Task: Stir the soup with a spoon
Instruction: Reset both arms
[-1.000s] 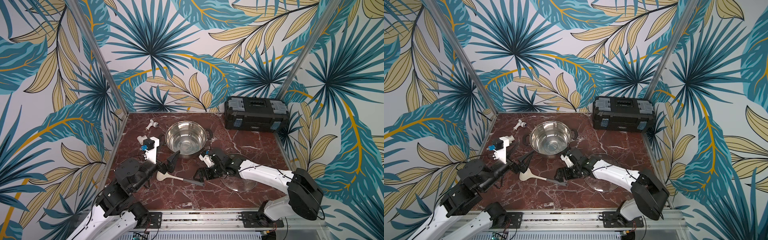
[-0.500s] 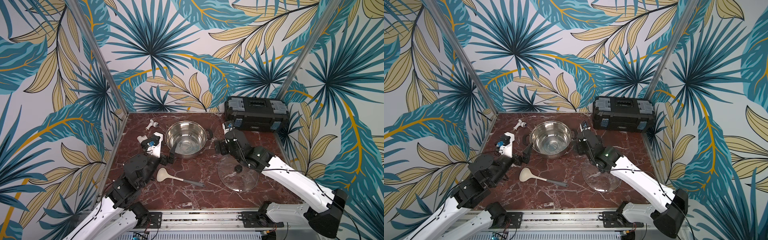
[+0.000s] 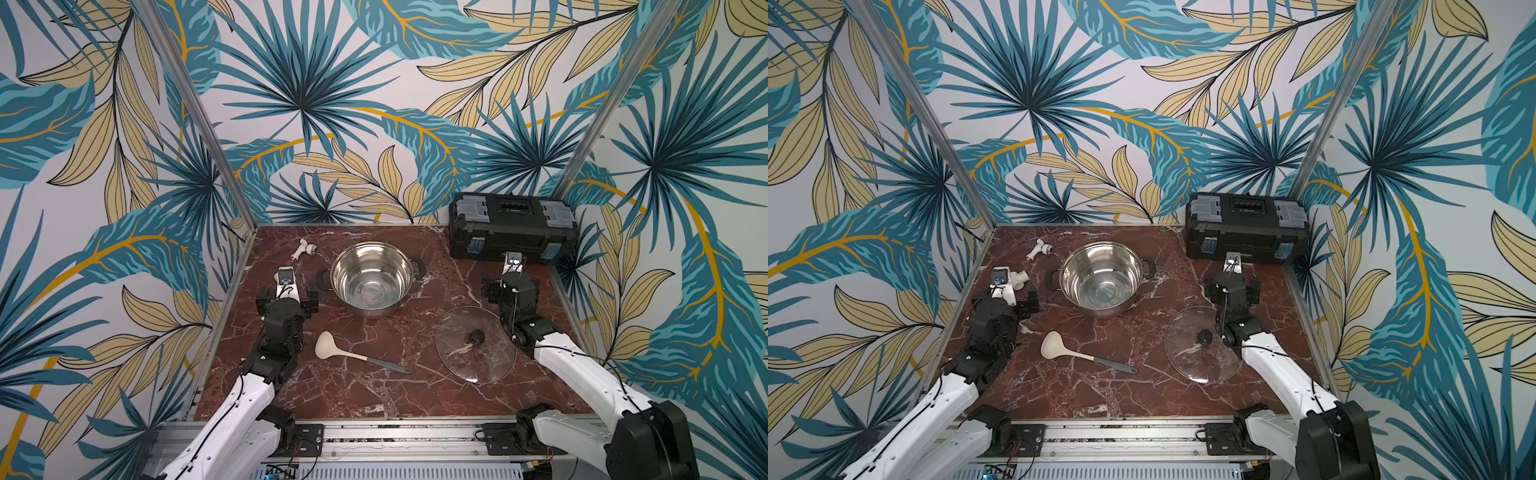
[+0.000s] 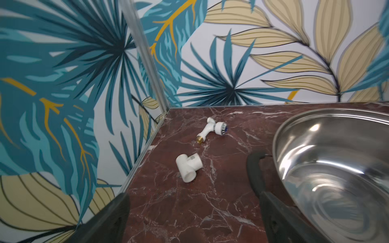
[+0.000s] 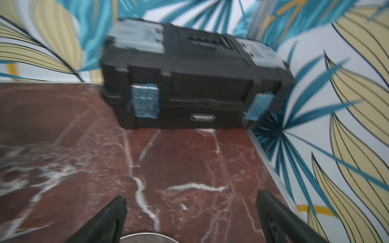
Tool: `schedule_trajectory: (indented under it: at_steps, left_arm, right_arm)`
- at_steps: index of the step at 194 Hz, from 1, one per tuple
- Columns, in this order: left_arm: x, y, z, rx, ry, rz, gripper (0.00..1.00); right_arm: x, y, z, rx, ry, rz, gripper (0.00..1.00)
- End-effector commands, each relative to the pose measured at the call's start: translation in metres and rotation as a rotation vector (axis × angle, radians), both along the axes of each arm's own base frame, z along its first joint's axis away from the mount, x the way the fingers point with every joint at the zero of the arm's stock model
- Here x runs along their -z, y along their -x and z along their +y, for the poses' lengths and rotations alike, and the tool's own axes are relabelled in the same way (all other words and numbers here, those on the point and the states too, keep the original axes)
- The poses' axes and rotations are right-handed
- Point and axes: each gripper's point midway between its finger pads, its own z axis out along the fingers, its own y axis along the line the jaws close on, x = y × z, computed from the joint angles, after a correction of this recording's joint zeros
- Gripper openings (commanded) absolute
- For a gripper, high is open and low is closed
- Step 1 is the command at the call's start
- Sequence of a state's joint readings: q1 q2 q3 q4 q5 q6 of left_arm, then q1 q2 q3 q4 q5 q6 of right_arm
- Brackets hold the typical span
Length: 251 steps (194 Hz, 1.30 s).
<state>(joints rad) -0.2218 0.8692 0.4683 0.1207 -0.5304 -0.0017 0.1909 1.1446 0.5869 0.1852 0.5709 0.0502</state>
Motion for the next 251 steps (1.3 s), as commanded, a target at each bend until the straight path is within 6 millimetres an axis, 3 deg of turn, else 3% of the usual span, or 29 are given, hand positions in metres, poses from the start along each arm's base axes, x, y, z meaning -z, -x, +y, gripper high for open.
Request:
schedule_trajectory:
  at_steps: [1, 10, 22, 27, 66, 118, 137, 251]
  left_arm:
    - [0.029, -0.014, 0.000, 0.030, 0.035, -0.010, 1.00]
    - [0.034, -0.019, -0.001, 0.045, 0.034, -0.040, 1.00]
    - [0.044, -0.028, 0.014, 0.000, 0.038, -0.084, 1.00]
    - [0.048, -0.034, 0.002, 0.074, 0.080, -0.089, 1.00]
    - [0.069, -0.053, 0.001, 0.119, 0.066, -0.076, 1.00]
    - [0.099, -0.066, -0.005, 0.159, 0.063, -0.017, 1.00]
    - [0.099, -0.078, -0.011, 0.188, 0.057, 0.028, 1.00]
    - [0.098, -0.078, -0.011, 0.192, 0.057, 0.028, 1.00]
  right_arm:
    - [0.012, -0.010, 0.002, -0.038, -0.015, -0.109, 0.99]
    - [0.018, -0.011, 0.002, -0.051, -0.007, -0.132, 1.00]
    - [0.036, -0.020, -0.001, -0.061, -0.033, -0.148, 0.99]
    - [0.039, -0.022, 0.000, -0.070, -0.042, -0.150, 0.99]
    - [0.066, -0.033, 0.004, -0.110, -0.077, -0.134, 1.00]
    - [0.069, -0.036, 0.003, -0.129, -0.095, -0.128, 0.99]
    - [0.069, -0.036, 0.001, -0.124, -0.107, -0.127, 1.00]
    - [0.069, -0.036, 0.000, -0.127, -0.107, -0.125, 1.00]
